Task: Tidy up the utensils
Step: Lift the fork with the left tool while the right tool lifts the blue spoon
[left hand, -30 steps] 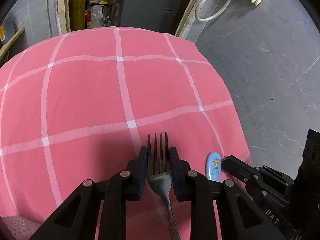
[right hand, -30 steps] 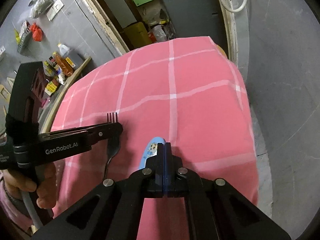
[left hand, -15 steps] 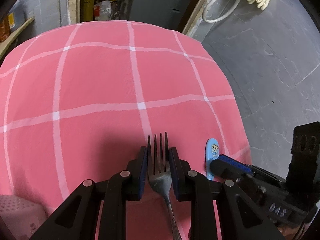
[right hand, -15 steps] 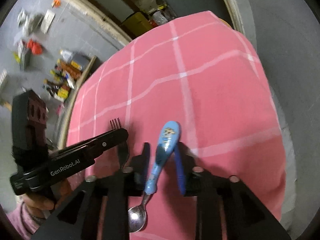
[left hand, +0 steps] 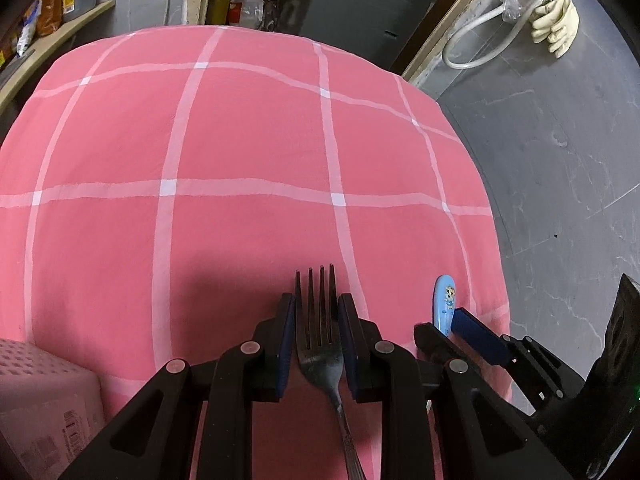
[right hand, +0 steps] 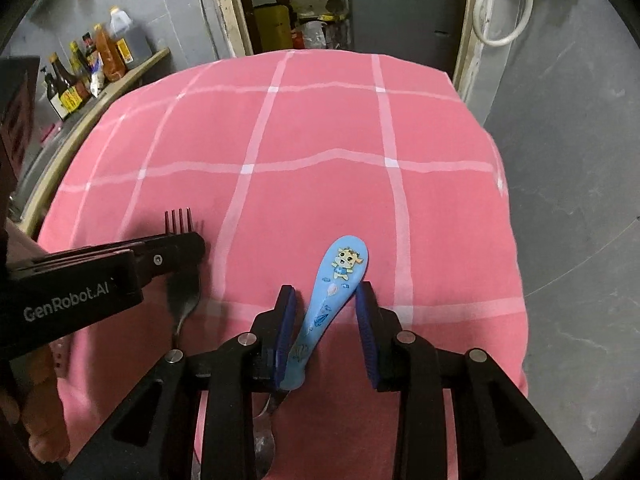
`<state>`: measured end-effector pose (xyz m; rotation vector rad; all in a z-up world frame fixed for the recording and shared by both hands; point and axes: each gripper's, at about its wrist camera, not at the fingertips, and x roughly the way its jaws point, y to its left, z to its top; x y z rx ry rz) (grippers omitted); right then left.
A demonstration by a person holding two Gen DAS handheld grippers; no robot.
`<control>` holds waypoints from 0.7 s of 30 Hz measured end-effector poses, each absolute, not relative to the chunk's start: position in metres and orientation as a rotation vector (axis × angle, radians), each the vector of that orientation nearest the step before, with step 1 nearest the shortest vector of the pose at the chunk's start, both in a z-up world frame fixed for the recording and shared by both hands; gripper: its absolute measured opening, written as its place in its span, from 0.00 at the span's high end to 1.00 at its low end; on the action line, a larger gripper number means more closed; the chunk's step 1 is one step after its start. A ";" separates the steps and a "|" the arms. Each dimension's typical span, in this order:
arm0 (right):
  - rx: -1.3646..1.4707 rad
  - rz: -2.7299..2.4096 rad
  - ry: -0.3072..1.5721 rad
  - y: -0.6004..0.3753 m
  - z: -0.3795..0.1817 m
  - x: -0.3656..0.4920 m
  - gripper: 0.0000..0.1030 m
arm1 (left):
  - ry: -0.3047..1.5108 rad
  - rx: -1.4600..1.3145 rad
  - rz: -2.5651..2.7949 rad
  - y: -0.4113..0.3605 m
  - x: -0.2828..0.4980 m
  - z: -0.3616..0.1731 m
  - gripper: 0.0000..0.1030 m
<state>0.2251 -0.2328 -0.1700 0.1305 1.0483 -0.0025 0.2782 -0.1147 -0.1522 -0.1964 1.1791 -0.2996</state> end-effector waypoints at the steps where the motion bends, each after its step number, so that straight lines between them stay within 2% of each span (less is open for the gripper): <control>1: 0.135 -0.009 1.043 -0.239 -0.169 0.223 0.81 | 1.178 -0.199 -0.300 -0.116 0.276 -0.153 0.81; 3: 0.176 -0.008 1.040 -0.247 -0.169 0.222 0.85 | 1.176 -0.196 -0.305 -0.115 0.272 -0.154 0.81; 11: 0.527 0.081 0.986 -0.292 -0.171 0.209 0.87 | 1.151 -0.161 -0.343 -0.116 0.264 -0.141 0.81; 21: 0.560 0.091 0.863 -0.295 -0.149 0.183 0.88 | 1.073 -0.125 -0.379 -0.120 0.249 -0.116 0.81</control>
